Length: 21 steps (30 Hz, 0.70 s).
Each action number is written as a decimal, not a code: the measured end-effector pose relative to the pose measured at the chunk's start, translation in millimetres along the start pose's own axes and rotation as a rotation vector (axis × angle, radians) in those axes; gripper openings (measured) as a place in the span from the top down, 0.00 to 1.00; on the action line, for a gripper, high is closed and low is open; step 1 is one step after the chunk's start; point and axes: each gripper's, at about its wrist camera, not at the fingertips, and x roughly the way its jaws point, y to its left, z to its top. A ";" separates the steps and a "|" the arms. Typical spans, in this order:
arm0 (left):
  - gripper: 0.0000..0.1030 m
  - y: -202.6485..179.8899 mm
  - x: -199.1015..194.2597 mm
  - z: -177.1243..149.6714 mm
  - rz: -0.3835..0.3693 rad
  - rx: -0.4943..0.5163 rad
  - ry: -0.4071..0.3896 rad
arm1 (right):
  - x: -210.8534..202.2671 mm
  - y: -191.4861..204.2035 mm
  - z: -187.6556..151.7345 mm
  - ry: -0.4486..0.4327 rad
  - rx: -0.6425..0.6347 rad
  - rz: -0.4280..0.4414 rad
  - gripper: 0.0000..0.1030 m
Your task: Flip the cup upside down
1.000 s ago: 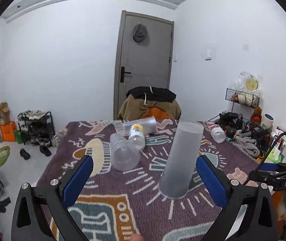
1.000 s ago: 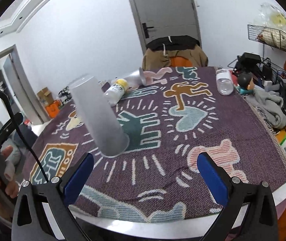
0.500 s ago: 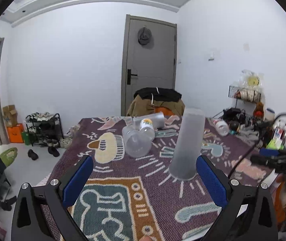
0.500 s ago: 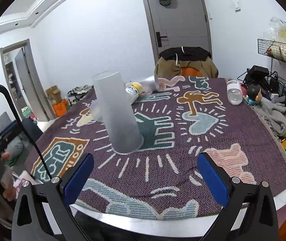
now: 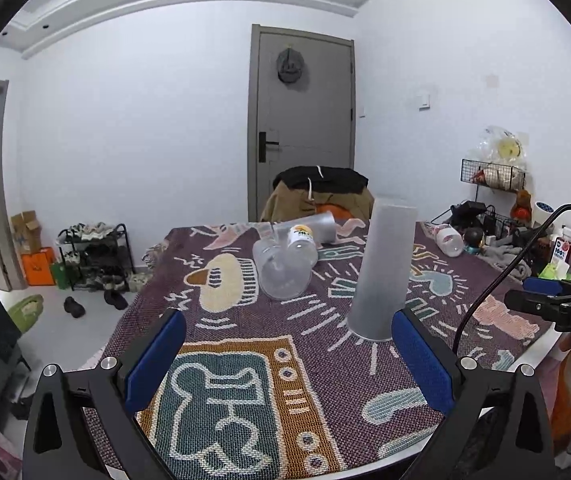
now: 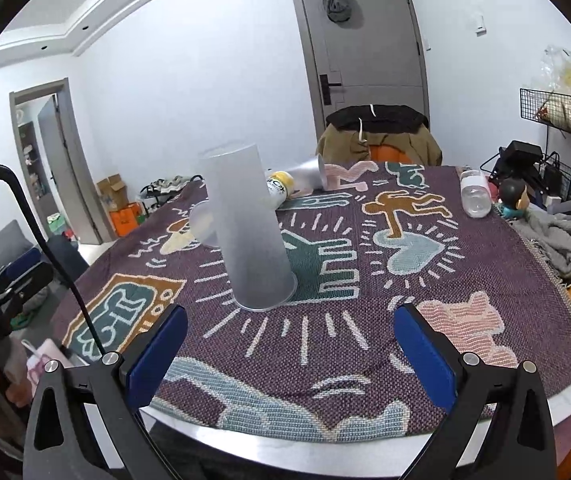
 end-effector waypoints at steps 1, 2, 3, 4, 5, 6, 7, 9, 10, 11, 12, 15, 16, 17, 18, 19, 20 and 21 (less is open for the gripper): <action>0.00 0.2 0.3 -0.4 0.003 0.000 0.000 | 0.1 -0.3 -0.1 0.001 0.000 0.002 0.00; 0.00 0.2 0.2 -0.9 0.004 0.001 -0.001 | 0.6 0.1 -0.4 0.004 -0.001 0.004 0.00; 0.00 0.6 -0.6 -1.4 0.005 0.000 -0.004 | 1.2 0.5 -0.6 0.006 -0.002 0.005 0.00; 0.00 0.6 -1.9 -1.4 0.006 0.000 -0.009 | 1.6 1.4 -0.9 0.008 -0.005 0.008 0.00; 0.00 0.5 -2.8 -1.0 0.006 0.000 -0.012 | 1.6 2.1 -1.2 0.009 -0.007 0.012 0.00; 0.00 0.4 -3.9 -0.8 0.007 0.001 -0.016 | 1.5 3.3 -1.5 0.009 -0.011 0.014 0.00; 0.00 0.7 -4.1 -0.5 0.009 0.002 -0.017 | 1.2 4.1 -1.8 0.008 -0.013 0.016 0.00; 0.00 0.8 -4.1 -0.5 0.011 0.002 -0.017 | 0.3 5.7 -1.9 0.004 -0.016 0.018 0.00; 0.00 1.0 -4.2 -0.5 0.010 0.001 -0.016 | 0.8 6.4 -1.9 0.006 -0.018 0.019 0.00; 0.00 1.1 -4.1 -0.3 0.009 -0.001 -0.016 | 1.3 7.0 -1.9 0.008 -0.020 0.020 0.00; 0.00 1.2 -4.3 -0.4 0.010 -0.001 -0.016 | 1.6 7.4 -2.1 0.009 -0.020 0.021 0.00; 0.00 2.1 -4.1 -1.5 0.027 0.004 -0.016 | 1.7 7.4 -2.4 0.010 -0.018 0.021 0.00; 0.00 2.4 -4.0 -1.5 0.033 0.004 -0.017 | 1.6 7.5 -2.6 0.011 -0.017 0.021 0.00; 0.00 2.8 -3.7 -1.4 0.032 0.002 -0.015 | 1.4 7.5 -2.7 0.010 -0.016 0.021 0.00; 0.00 2.7 -2.9 -1.3 0.031 0.001 -0.013 | 1.7 7.6 -2.7 0.010 -0.016 0.020 0.00; 0.00 3.0 -2.8 -1.4 0.030 -0.001 -0.013 | 1.5 7.3 -3.0 0.010 -0.016 0.020 0.00; 0.00 2.9 -2.5 -1.3 0.030 -0.002 -0.014 | 1.5 7.2 -2.9 0.010 -0.016 0.020 0.00; 0.00 2.9 -2.8 -1.4 0.031 -0.001 -0.016 | 1.6 7.6 -3.1 0.010 -0.017 0.020 0.00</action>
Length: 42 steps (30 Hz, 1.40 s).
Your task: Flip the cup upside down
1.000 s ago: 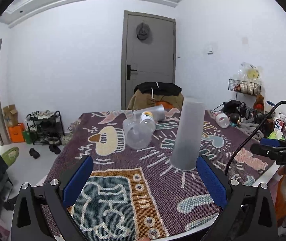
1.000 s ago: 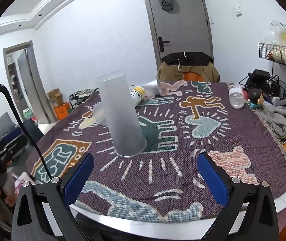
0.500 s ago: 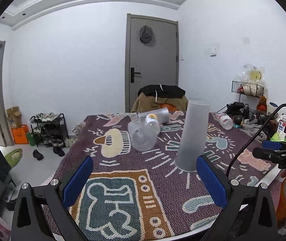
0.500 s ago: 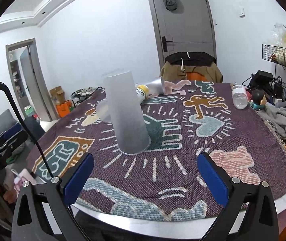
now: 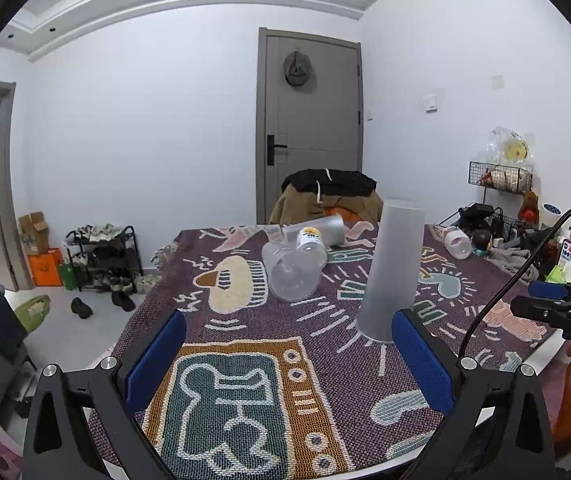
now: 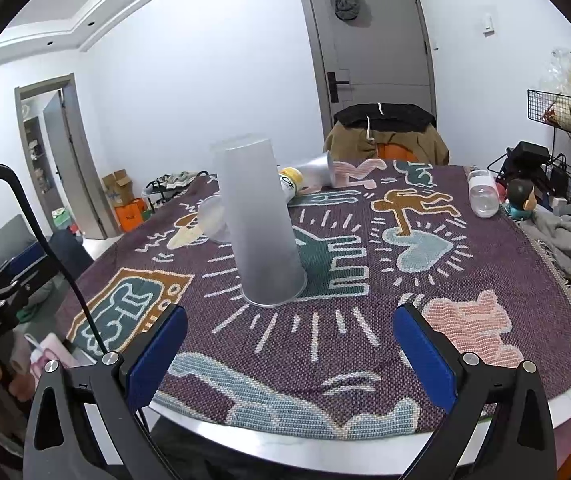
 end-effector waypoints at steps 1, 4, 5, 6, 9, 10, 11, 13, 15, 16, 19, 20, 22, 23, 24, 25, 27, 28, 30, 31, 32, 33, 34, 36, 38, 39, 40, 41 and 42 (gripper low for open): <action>0.00 0.1 -0.5 -0.1 0.001 0.001 -0.002 | -0.1 -0.4 0.3 0.000 0.000 0.000 0.00; 0.00 1.3 -1.4 0.1 0.003 -0.001 -0.005 | -0.5 -0.4 -0.1 0.000 0.000 -0.002 0.00; 0.00 1.9 -0.8 -0.1 0.002 -0.003 -0.006 | -0.4 -0.5 0.0 0.000 -0.001 -0.001 0.00; 0.00 2.4 -0.8 0.1 0.002 -0.005 -0.006 | -0.6 -0.5 -0.2 0.000 -0.002 -0.002 0.00; 0.00 3.5 -0.5 0.1 0.003 -0.008 -0.006 | -0.2 -0.7 -0.2 0.000 -0.003 -0.004 0.00; 0.00 3.9 -0.2 0.0 0.002 -0.009 -0.004 | -0.2 -0.7 -0.2 0.001 -0.002 -0.004 0.00; 0.00 3.9 0.1 -0.5 0.001 -0.010 -0.003 | 0.0 -0.7 -0.3 0.001 -0.002 -0.005 0.00; 0.00 4.0 0.7 -0.4 -0.001 -0.012 -0.002 | 0.2 -0.8 -0.5 0.002 -0.002 -0.006 0.00; 0.00 3.4 0.8 -0.2 -0.001 -0.011 -0.003 | 0.2 -0.8 -0.6 0.003 -0.001 -0.006 0.00; 0.00 3.3 1.0 -0.2 0.000 -0.010 -0.003 | 0.0 -1.0 -1.2 0.003 0.000 -0.007 0.00; 0.00 3.5 0.7 -0.4 -0.002 -0.014 -0.001 | 0.0 -1.1 -1.4 0.004 0.000 -0.007 0.00; 0.00 3.7 0.9 -0.5 -0.002 -0.015 -0.001 | -0.2 -1.3 -1.6 0.005 0.000 -0.007 0.00; 0.00 3.7 0.8 -0.6 -0.002 -0.013 0.000 | 0.0 -1.1 -1.2 0.005 0.000 -0.009 0.00; 0.00 3.7 0.9 -0.4 -0.002 -0.014 -0.001 | -0.1 -1.3 -1.4 0.006 0.000 -0.009 0.00; 0.00 3.7 0.8 -0.5 -0.002 -0.015 0.000 | -0.1 -1.4 -1.6 0.006 0.000 -0.010 0.00; 0.00 3.8 0.7 -0.5 -0.003 -0.017 -0.001 | 0.1 -1.2 -1.6 0.005 0.000 -0.010 0.00; 0.00 3.9 0.9 -0.8 -0.003 -0.016 -0.001 | 0.0 -1.4 -2.0 0.005 -0.001 -0.012 0.00; 0.00 3.9 0.9 -1.1 -0.002 -0.016 0.000 | 0.2 -1.3 -2.2 0.005 -0.002 -0.013 0.00; 0.00 3.9 1.0 -2.0 -0.002 -0.015 0.001 | 0.2 -1.3 -3.0 0.007 -0.002 -0.013 0.00; 0.00 4.0 1.1 -2.5 -0.002 -0.017 0.002 | 0.4 -1.1 -2.8 0.007 -0.002 -0.013 0.00; 0.00 3.9 1.1 -2.6 -0.003 -0.017 0.001 | 0.4 -1.1 -2.8 0.007 -0.003 -0.014 0.00; 0.00 3.8 1.2 -3.2 -0.003 -0.018 0.001 | 0.3 -1.2 -3.1 0.007 -0.003 -0.015 0.00; 0.00 3.6 1.0 -3.7 -0.003 -0.018 0.001 | 0.4 -1.2 -2.8 0.007 -0.002 -0.014 0.00; 0.00 3.7 1.2 -3.7 -0.002 -0.017 0.001 | 0.3 -1.2 -3.1 0.007 -0.002 -0.014 0.00; 0.00 3.7 1.0 -4.2 -0.003 -0.018 0.003 | 0.5 -1.1 -2.9 0.007 -0.002 -0.014 0.00; 0.00 3.6 1.0 -4.2 -0.002 -0.017 0.003 | 0.5 -1.1 -3.0 0.007 -0.002 -0.013 0.00; 0.00 3.8 1.5 -4.5 -0.002 -0.017 0.004 | 0.5 -0.9 -2.6 0.007 -0.003 -0.014 0.00; 0.00 3.8 1.7 -4.4 -0.002 -0.017 0.005 | 0.5 -0.9 -2.6 0.007 -0.003 -0.014 0.00; 0.00 4.0 2.2 -4.3 -0.002 -0.016 0.006 | 0.5 -0.9 -2.6 0.007 -0.003 -0.014 0.00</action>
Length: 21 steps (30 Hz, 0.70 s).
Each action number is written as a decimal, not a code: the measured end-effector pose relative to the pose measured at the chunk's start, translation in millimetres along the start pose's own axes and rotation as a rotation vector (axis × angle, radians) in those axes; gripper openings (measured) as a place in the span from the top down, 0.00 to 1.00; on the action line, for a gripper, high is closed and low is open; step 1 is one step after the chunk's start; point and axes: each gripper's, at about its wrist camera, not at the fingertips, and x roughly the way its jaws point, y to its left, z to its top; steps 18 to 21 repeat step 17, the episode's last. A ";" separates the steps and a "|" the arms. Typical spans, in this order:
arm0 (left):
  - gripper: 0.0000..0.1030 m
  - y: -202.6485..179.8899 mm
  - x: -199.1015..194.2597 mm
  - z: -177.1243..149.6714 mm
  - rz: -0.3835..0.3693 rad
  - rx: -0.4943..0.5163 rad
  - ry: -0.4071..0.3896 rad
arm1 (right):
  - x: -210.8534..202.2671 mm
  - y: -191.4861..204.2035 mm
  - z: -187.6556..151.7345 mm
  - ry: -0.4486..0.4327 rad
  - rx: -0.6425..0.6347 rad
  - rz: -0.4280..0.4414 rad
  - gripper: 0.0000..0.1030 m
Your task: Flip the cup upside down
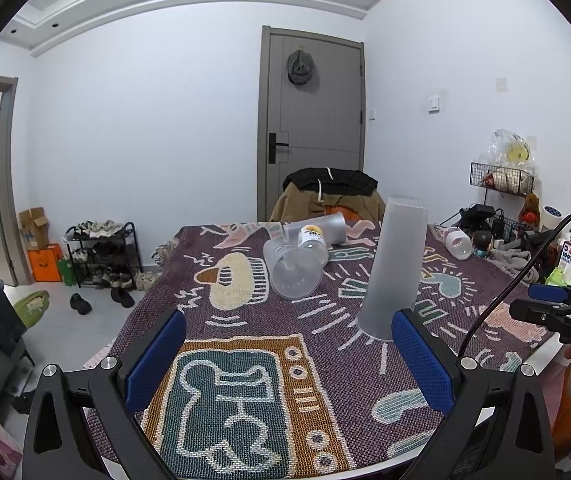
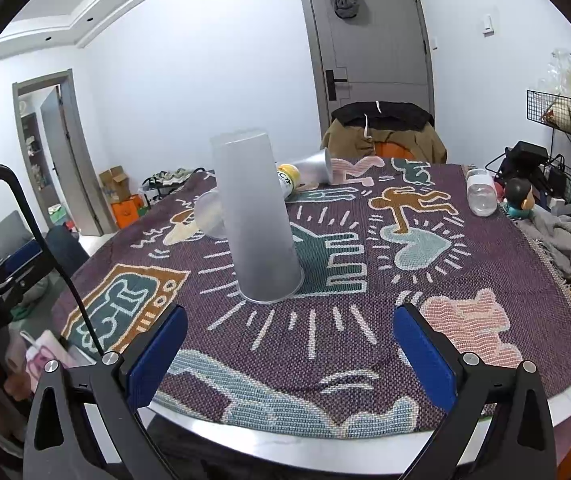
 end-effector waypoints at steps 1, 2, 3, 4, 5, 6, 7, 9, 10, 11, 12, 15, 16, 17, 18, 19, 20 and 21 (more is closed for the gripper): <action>0.00 0.2 -0.4 -0.3 0.000 0.000 -0.001 | 0.0 0.0 0.0 0.001 0.000 -0.001 0.00; 0.00 -0.2 0.1 -0.2 0.001 -0.001 0.000 | -0.1 0.0 -0.1 0.001 -0.002 -0.001 0.00; 0.00 -0.1 0.0 -0.2 0.000 -0.001 0.000 | -0.4 0.1 -0.1 -0.001 -0.003 -0.002 0.00; 0.00 -0.1 -0.1 -0.5 -0.001 -0.002 0.000 | 0.0 0.4 0.1 -0.001 -0.003 -0.003 0.00; 0.00 -0.2 0.0 -0.5 0.000 -0.001 0.001 | 0.0 0.4 0.0 -0.001 -0.004 -0.002 0.00; 0.00 -0.2 0.1 -0.4 0.000 0.000 0.001 | 0.0 0.4 0.0 -0.001 -0.004 -0.002 0.00; 0.00 -0.3 -0.1 -0.9 0.000 0.001 0.002 | 0.1 0.4 -0.1 -0.001 -0.004 -0.003 0.00; 0.00 -0.3 -0.5 -0.8 0.001 0.002 0.000 | 0.4 0.4 0.1 0.002 -0.004 -0.003 0.00; 0.00 -0.2 -0.4 -0.6 0.002 0.001 0.000 | 0.6 0.4 0.1 0.003 -0.003 -0.003 0.00; 0.00 0.0 -0.8 -0.7 0.002 0.000 -0.001 | 0.4 0.6 0.0 0.003 -0.003 -0.004 0.00; 0.00 -0.1 -0.2 -0.6 0.000 0.000 0.000 | 0.1 0.4 -0.1 0.003 -0.004 -0.005 0.00; 0.00 0.4 -0.7 -0.8 0.001 -0.002 -0.001 | 0.2 0.7 -0.1 0.002 -0.004 -0.004 0.00; 0.00 0.3 -0.5 -0.6 0.001 -0.002 0.000 | 0.3 0.8 -0.2 0.003 -0.005 -0.004 0.00; 0.00 0.6 -0.5 -0.7 0.000 -0.003 0.001 | 0.7 0.8 -0.2 0.004 -0.007 -0.004 0.00; 0.00 0.6 -0.5 -0.7 0.000 -0.003 0.001 | 0.7 0.8 -0.2 0.004 -0.007 -0.004 0.00; 0.00 0.6 -0.5 -0.7 0.000 -0.003 0.001 | 0.7 0.8 -0.2 0.004 -0.007 -0.004 0.00; 0.00 0.6 -0.5 -0.7 0.000 -0.003 0.001 | 0.7 0.8 -0.2 0.004 -0.007 -0.004 0.00; 0.00 0.6 -0.5 -0.7 0.000 -0.003 0.001 | 0.7 0.8 -0.2 0.004 -0.007 -0.004 0.00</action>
